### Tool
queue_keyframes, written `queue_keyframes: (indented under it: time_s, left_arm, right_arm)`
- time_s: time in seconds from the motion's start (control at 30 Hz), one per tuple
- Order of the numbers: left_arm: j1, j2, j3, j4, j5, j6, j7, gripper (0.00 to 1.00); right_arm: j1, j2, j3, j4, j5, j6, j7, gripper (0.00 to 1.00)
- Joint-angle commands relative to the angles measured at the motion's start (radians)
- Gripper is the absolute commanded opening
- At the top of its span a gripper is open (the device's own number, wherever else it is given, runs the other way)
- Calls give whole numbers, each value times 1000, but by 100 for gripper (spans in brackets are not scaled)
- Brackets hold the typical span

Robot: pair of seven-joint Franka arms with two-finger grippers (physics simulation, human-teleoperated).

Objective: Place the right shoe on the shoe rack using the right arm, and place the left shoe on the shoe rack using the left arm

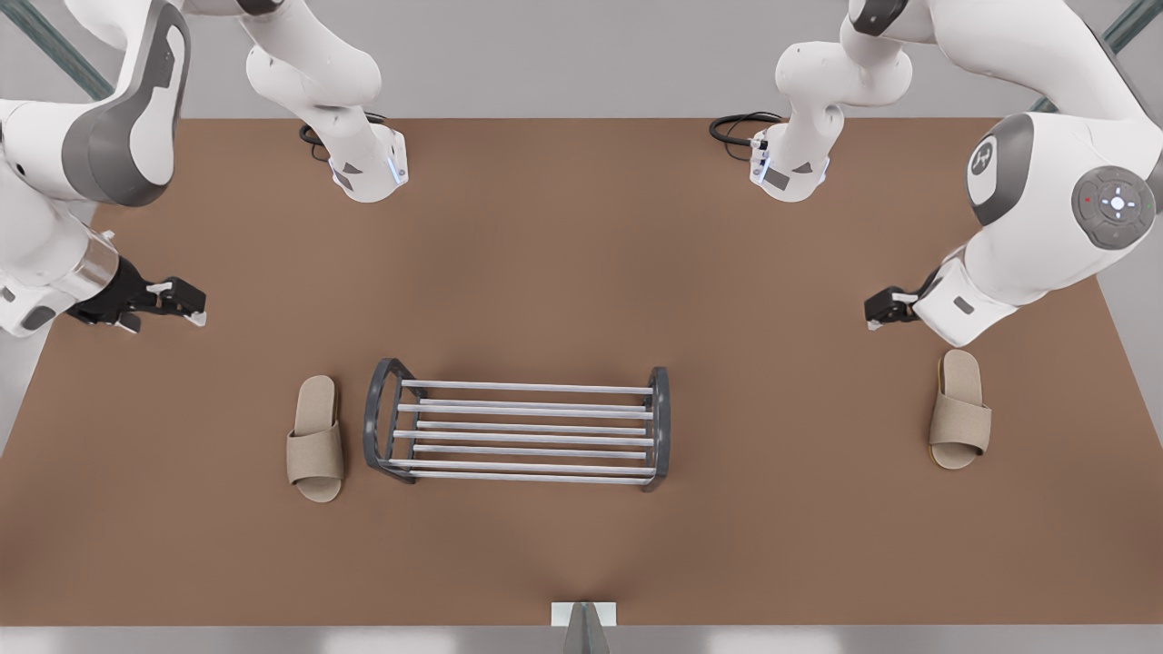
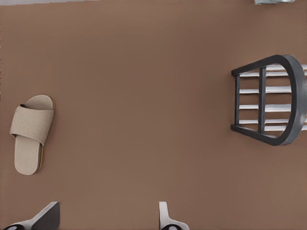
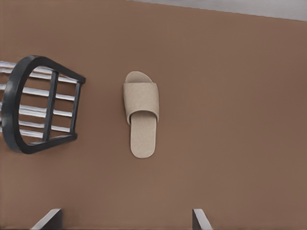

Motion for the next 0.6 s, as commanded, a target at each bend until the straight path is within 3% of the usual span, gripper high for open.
queue_keyframes:
  time_s: [0.0, 0.03, 0.13, 0.2, 0.23, 0.33, 0.43, 0.47, 0.57]
  left_arm:
    - [1, -3, 1, 0, 8, 82, -24, 100]
    - [1, -24, 3, -59, 16, 155, -25, 100]
    - [3, -271, 55, -580, 66, 696, 40, 100]
    - [3, -302, 113, -760, 79, 956, 133, 100]
    - [4, -297, 162, -839, 34, 1074, 128, 100]
    - [7, -242, 228, -879, -663, 1115, 157, 100]
    - [10, -201, 317, -980, -1219, 1119, 678, 100]
    - [33, -185, 348, -1007, -1274, 1114, 919, 100]
    - [72, -145, 434, -1055, -1383, 1112, 1489, 100]
  right_arm:
    - [-1, -32, 5, -57, 16, 21, 146, 100]
    - [-7, -29, 1, -74, 16, 34, 142, 100]
    - [-9, -75, 7, -307, -2, 297, 39, 100]
    - [-12, -99, 15, -453, -94, 532, -185, 100]
    - [-13, -99, 15, -522, -237, 653, -222, 100]
    - [-21, -85, 15, -673, -663, 968, -220, 100]
    - [-58, -73, 15, -766, -1142, 1175, -57, 100]
    - [-55, -70, 16, -788, -1438, 1195, 196, 100]
    - [-35, 8, 16, -817, -1957, 1207, 830, 100]
